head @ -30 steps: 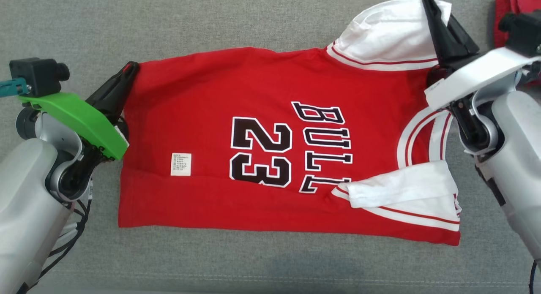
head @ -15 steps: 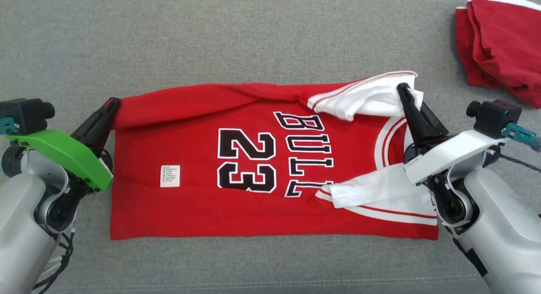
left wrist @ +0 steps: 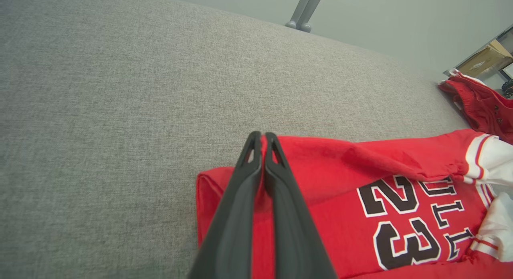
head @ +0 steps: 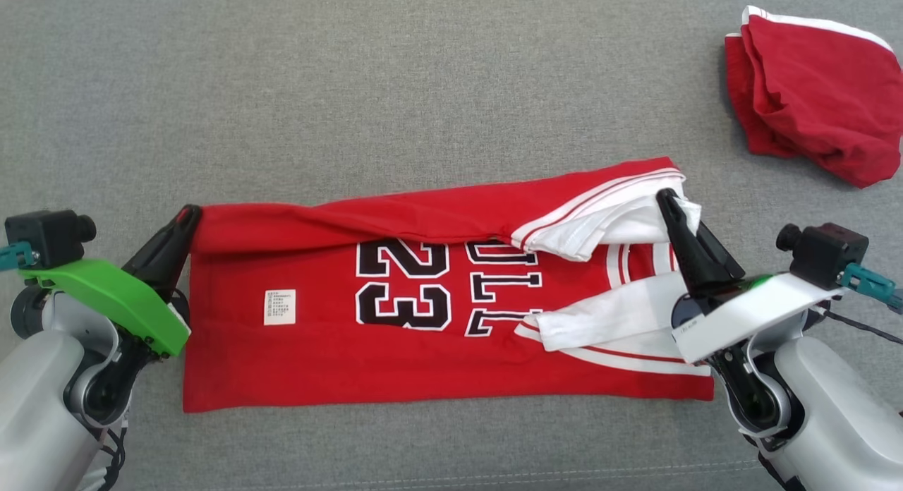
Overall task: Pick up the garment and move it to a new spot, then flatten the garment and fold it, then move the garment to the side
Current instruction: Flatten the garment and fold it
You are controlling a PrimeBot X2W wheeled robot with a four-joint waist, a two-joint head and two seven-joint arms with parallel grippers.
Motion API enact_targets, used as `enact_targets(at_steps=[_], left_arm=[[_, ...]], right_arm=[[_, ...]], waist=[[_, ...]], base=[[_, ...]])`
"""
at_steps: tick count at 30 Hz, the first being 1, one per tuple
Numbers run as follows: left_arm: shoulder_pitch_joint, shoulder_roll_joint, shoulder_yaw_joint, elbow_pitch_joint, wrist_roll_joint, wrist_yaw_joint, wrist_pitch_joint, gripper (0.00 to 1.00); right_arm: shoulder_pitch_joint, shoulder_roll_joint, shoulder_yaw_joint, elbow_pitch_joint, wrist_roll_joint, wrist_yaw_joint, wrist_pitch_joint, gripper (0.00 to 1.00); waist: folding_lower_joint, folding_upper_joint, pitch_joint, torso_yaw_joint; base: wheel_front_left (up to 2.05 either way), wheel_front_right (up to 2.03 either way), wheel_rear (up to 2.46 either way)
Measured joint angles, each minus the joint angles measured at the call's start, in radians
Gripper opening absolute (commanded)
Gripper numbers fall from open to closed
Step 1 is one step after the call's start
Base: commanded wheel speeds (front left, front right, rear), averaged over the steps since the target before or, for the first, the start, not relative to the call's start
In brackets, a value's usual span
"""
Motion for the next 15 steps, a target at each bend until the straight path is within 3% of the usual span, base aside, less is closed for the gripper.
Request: enact_targets(at_steps=[15], left_arm=[[0.060, 0.018, -0.017, -0.004, -0.030, 0.000, -0.020, 0.00]], right_arm=[[0.141, -0.016, 0.025, -0.141, 0.014, -0.030, 0.002, 0.00]], waist=[[0.0000, 0.0000, -0.032, 0.001]], base=[[0.00, 0.00, 0.00]])
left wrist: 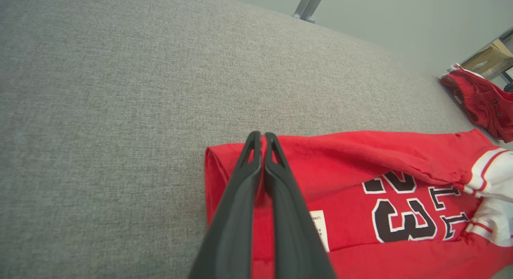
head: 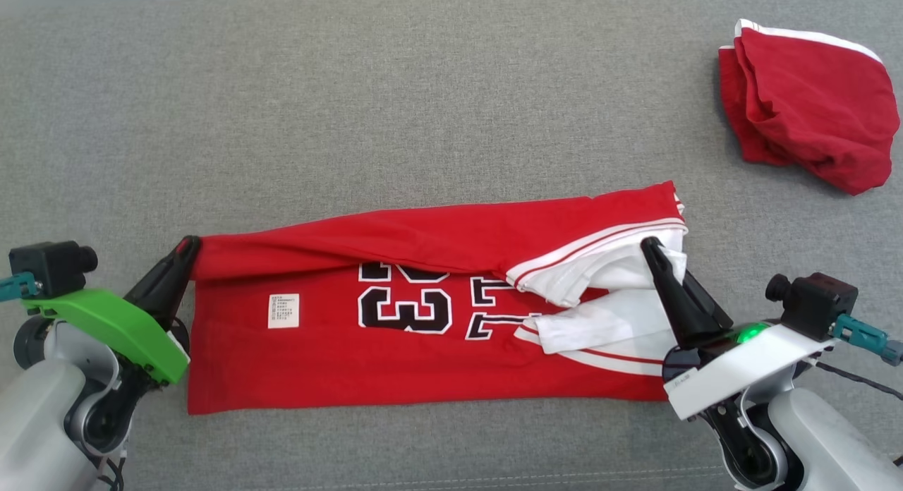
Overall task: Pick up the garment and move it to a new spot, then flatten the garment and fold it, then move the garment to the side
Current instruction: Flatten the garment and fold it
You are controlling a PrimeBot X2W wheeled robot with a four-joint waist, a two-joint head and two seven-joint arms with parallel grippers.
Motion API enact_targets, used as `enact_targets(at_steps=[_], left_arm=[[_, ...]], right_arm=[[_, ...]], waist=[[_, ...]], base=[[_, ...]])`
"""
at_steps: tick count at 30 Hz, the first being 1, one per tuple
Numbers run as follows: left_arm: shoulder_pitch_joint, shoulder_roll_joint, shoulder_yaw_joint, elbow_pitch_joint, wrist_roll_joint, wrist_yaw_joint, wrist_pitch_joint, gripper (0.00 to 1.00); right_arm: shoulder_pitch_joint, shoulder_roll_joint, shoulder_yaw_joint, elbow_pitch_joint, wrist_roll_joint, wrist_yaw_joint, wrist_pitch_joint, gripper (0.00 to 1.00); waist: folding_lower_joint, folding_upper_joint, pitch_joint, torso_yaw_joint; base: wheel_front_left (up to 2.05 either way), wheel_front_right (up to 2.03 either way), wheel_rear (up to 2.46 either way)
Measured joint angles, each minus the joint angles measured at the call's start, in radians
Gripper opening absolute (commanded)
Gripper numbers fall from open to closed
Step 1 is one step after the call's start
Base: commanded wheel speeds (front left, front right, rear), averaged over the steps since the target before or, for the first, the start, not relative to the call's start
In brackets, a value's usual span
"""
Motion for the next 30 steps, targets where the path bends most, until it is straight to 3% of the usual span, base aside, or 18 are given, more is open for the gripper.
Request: enact_targets(at_steps=[8, 9, 10, 11, 12, 13, 14, 20, 24, 27, 30], left_arm=[[0.039, 0.000, -0.010, -0.003, -0.008, 0.000, -0.002, 0.00], [0.039, 0.000, -0.010, -0.003, -0.008, 0.000, -0.002, 0.00], [0.042, 0.001, -0.010, 0.000, -0.009, 0.000, -0.002, 0.02], [0.043, 0.002, -0.009, 0.003, -0.009, 0.000, -0.004, 0.02], [0.045, 0.004, -0.010, 0.005, -0.009, 0.000, -0.004, 0.31], [0.049, 0.005, -0.012, 0.005, -0.009, 0.000, -0.003, 0.44], [0.056, 0.005, -0.014, 0.003, -0.010, 0.000, -0.003, 1.00], [0.076, 0.011, -0.045, -0.006, 0.004, 0.000, 0.001, 1.00], [0.079, 0.055, -0.049, -0.006, 0.063, 0.004, -0.019, 1.00], [0.079, 0.097, -0.033, 0.000, 0.133, 0.052, -0.053, 1.00], [0.067, 0.100, 0.029, -0.003, 0.189, 0.130, -0.085, 1.00]], right_arm=[[0.031, -0.032, -0.004, -0.021, 0.000, -0.026, 0.018, 0.00], [0.031, -0.032, -0.004, -0.021, 0.000, -0.026, 0.018, 0.15], [0.038, -0.033, -0.003, -0.022, 0.000, -0.026, 0.023, 0.37], [0.043, -0.036, 0.001, -0.022, 0.000, -0.026, 0.031, 0.37], [0.047, -0.039, 0.002, -0.022, 0.000, -0.026, 0.034, 0.88], [0.052, -0.041, 0.001, -0.023, 0.000, -0.027, 0.034, 1.00], [0.057, -0.044, 0.001, -0.024, 0.000, -0.027, 0.035, 1.00], [0.062, -0.064, -0.020, -0.040, 0.000, -0.044, 0.042, 1.00], [0.059, -0.068, -0.040, -0.055, 0.002, -0.045, 0.043, 1.00], [0.058, -0.079, -0.061, -0.044, 0.023, -0.054, 0.058, 1.00], [0.059, -0.098, -0.080, 0.000, 0.047, -0.063, 0.085, 1.00]], waist=[[0.0000, 0.0000, -0.004, -0.001], [0.0000, 0.0000, -0.004, -0.001], [0.0000, 0.0000, -0.004, -0.001], [0.0000, 0.0000, -0.004, 0.000], [0.0000, 0.0000, -0.004, 0.000], [0.0000, 0.0000, -0.004, 0.001], [0.0000, 0.0000, -0.003, 0.001], [0.0000, 0.0000, 0.004, 0.006], [0.0000, 0.0000, 0.011, 0.001], [0.0000, 0.0000, 0.013, -0.004], [0.0000, 0.0000, 0.013, 0.002]], base=[[0.00, 0.00, 0.00], [0.00, 0.00, 0.00], [0.00, 0.00, 0.00], [0.00, 0.00, 0.00], [0.00, 0.00, 0.00], [0.00, 0.00, 0.00], [0.00, 0.00, 0.00], [0.00, 0.00, 0.00], [0.00, 0.00, 0.00], [0.00, 0.00, 0.00], [0.00, 0.00, 0.00]])
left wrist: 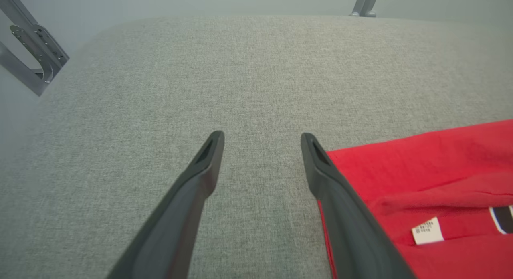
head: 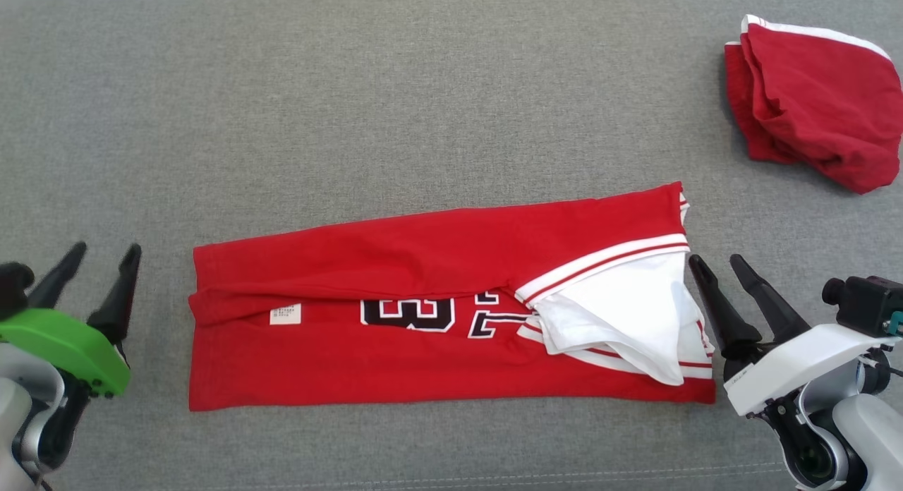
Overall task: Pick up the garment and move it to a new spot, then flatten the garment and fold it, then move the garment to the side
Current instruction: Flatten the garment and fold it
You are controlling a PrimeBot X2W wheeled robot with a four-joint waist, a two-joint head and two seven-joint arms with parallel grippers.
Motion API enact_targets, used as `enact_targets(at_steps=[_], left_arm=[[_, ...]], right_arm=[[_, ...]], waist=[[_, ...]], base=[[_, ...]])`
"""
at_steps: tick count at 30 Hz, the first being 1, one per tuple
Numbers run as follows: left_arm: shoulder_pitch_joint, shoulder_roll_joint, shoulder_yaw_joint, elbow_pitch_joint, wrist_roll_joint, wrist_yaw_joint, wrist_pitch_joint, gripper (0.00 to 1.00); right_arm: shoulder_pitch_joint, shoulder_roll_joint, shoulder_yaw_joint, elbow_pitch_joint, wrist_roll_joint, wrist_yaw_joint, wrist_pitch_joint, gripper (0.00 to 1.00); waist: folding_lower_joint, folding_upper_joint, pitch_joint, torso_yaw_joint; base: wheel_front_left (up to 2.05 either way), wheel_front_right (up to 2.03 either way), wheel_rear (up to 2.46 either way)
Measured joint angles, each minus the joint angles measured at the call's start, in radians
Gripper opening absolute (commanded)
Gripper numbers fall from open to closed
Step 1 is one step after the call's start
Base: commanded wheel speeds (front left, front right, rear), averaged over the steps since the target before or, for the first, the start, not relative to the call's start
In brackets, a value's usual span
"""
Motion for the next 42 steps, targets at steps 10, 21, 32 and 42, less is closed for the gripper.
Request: enact_targets(at_steps=[10, 21, 32, 42], left_arm=[[-0.042, -0.091, 0.218, -0.145, 0.120, 0.095, 0.004, 1.00], [0.053, -0.168, 0.329, -0.198, 0.165, 0.101, 0.003, 1.00], [0.166, -0.217, 0.438, -0.226, 0.202, 0.109, 0.004, 1.00], [0.227, -0.263, 0.444, -0.255, 0.250, 0.108, 0.004, 1.00]], right_arm=[[-0.011, -0.011, -0.009, 0.140, 0.058, -0.009, 0.099, 1.00], [-0.103, 0.042, -0.001, 0.220, 0.180, 0.032, 0.202, 0.00], [-0.116, 0.021, -0.125, 0.199, 0.306, 0.084, 0.213, 0.00], [-0.050, -0.102, -0.228, 0.117, 0.408, 0.100, 0.266, 0.00]], waist=[[0.0000, 0.0000, 0.007, 0.067], [0.0000, 0.0000, 0.025, 0.149], [0.0000, 0.0000, 0.010, 0.117], [0.0000, 0.0000, -0.032, 0.069]], base=[[0.00, 0.00, 0.00], [0.00, 0.00, 0.00], [0.00, 0.00, 0.00], [0.00, 0.00, 0.00]])
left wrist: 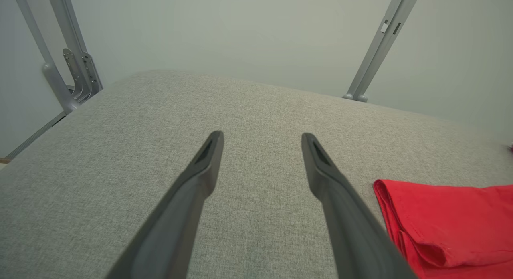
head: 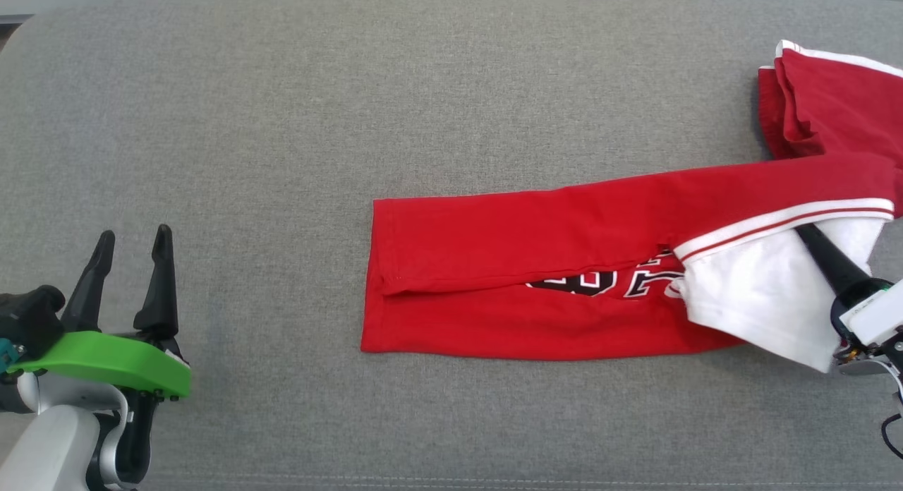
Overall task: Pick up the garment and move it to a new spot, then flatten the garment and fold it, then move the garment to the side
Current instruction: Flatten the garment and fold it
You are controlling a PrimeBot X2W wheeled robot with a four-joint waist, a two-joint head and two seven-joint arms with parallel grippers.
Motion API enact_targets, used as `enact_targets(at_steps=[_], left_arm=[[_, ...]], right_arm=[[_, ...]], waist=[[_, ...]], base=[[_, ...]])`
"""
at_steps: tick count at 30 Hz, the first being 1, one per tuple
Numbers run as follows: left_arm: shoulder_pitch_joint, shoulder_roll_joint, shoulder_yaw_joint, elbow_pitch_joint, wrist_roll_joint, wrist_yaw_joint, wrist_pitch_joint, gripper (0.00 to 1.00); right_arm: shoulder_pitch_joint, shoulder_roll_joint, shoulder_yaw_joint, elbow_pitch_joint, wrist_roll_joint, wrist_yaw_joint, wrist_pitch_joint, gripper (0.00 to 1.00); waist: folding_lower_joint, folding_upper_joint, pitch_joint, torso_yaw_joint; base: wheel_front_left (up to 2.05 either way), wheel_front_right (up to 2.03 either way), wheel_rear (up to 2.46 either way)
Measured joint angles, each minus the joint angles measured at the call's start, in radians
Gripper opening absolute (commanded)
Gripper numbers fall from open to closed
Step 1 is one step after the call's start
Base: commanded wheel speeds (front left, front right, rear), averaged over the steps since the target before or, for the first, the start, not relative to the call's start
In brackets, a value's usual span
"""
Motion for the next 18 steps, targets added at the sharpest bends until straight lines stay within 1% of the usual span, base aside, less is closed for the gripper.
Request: enact_targets(at_steps=[1, 4, 5, 8, 11, 12, 14, 16, 17, 18], left_arm=[[0.007, 0.000, -0.001, -0.002, 0.005, -0.001, 0.000, 1.00], [0.019, -0.006, -0.012, -0.003, 0.014, -0.009, 0.000, 1.00], [0.021, -0.011, -0.019, -0.005, 0.016, -0.013, 0.000, 1.00], [0.022, -0.021, -0.041, -0.007, 0.023, -0.018, 0.000, 1.00], [0.022, -0.021, -0.062, -0.009, 0.034, -0.034, 0.000, 1.00], [0.022, -0.022, -0.069, -0.009, 0.039, -0.038, 0.000, 1.00], [0.020, -0.022, -0.080, -0.008, 0.050, -0.045, 0.000, 1.00], [0.018, -0.024, -0.083, -0.009, 0.053, -0.049, 0.000, 1.00], [0.015, -0.024, -0.085, -0.008, 0.055, -0.053, 0.000, 1.00], [0.002, -0.027, -0.093, -0.006, 0.055, -0.062, 0.000, 1.00]], right_arm=[[0.004, 0.002, 0.003, -0.027, 0.029, 0.009, 0.020, 0.00], [0.004, 0.006, 0.038, -0.102, 0.052, 0.027, 0.071, 0.00], [0.001, 0.012, 0.055, -0.122, 0.059, 0.028, 0.087, 0.00], [-0.031, 0.050, 0.126, -0.187, 0.071, 0.028, 0.138, 0.00], [-0.094, 0.111, 0.193, -0.215, 0.063, 0.023, 0.162, 0.00], [-0.120, 0.134, 0.214, -0.213, 0.042, 0.013, 0.161, 0.00], [-0.167, 0.175, 0.258, -0.206, 0.006, 0.005, 0.162, 0.00], [-0.212, 0.231, 0.303, -0.176, -0.027, -0.013, 0.162, 0.00], [-0.232, 0.261, 0.323, -0.156, -0.045, -0.021, 0.161, 0.00], [-0.263, 0.310, 0.352, -0.113, -0.071, -0.039, 0.157, 0.00]], waist=[[0.0000, 0.0000, -0.004, -0.003], [0.0000, 0.0000, -0.011, -0.010], [0.0000, 0.0000, -0.012, -0.012], [0.0000, 0.0000, -0.007, -0.012], [0.0000, 0.0000, 0.008, -0.010], [0.0000, 0.0000, 0.014, -0.009], [0.0000, 0.0000, 0.027, -0.006], [0.0000, 0.0000, 0.040, -0.001], [0.0000, 0.0000, 0.046, 0.001], [0.0000, 0.0000, 0.058, 0.008]], base=[[0.00, 0.00, 0.00], [0.00, 0.00, 0.00], [0.00, 0.00, 0.00], [0.00, 0.00, 0.00], [0.00, 0.00, 0.00], [0.00, 0.00, 0.00], [0.00, 0.00, 0.00], [0.00, 0.00, 0.00], [0.00, 0.00, 0.00], [0.00, 0.00, 0.00]])
